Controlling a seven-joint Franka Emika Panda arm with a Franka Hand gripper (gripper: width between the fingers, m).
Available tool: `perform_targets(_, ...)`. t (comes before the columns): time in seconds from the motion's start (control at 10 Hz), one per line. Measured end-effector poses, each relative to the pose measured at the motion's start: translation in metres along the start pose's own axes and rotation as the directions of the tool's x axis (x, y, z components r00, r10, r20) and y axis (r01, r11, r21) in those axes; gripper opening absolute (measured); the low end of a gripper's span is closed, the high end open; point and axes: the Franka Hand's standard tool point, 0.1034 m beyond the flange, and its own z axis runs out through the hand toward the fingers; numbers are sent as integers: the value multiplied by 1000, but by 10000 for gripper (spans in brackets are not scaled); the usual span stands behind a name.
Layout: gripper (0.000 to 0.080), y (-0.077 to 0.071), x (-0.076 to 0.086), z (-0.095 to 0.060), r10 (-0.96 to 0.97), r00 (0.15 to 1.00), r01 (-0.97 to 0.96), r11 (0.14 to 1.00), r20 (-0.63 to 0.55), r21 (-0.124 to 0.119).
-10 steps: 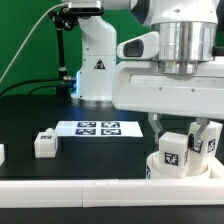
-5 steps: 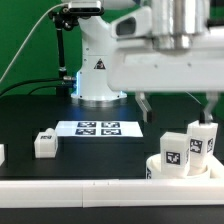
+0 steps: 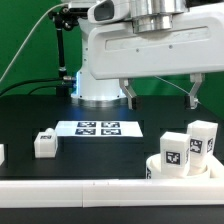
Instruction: Assemble stool
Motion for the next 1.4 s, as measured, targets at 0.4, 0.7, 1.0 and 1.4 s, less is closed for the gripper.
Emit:
perform_targets(0.4,648,60,8,7,-137,990,137,991,27,-6)
perform_targets(0.7,648,93,9,7,-294,950,299,953,100,-38)
perform_targets(1.0,648,93,7,8,-429,896,434,901,116,-21)
perform_targets(1.4,648,172,-17,34,-480,805,513,858,350,-4)
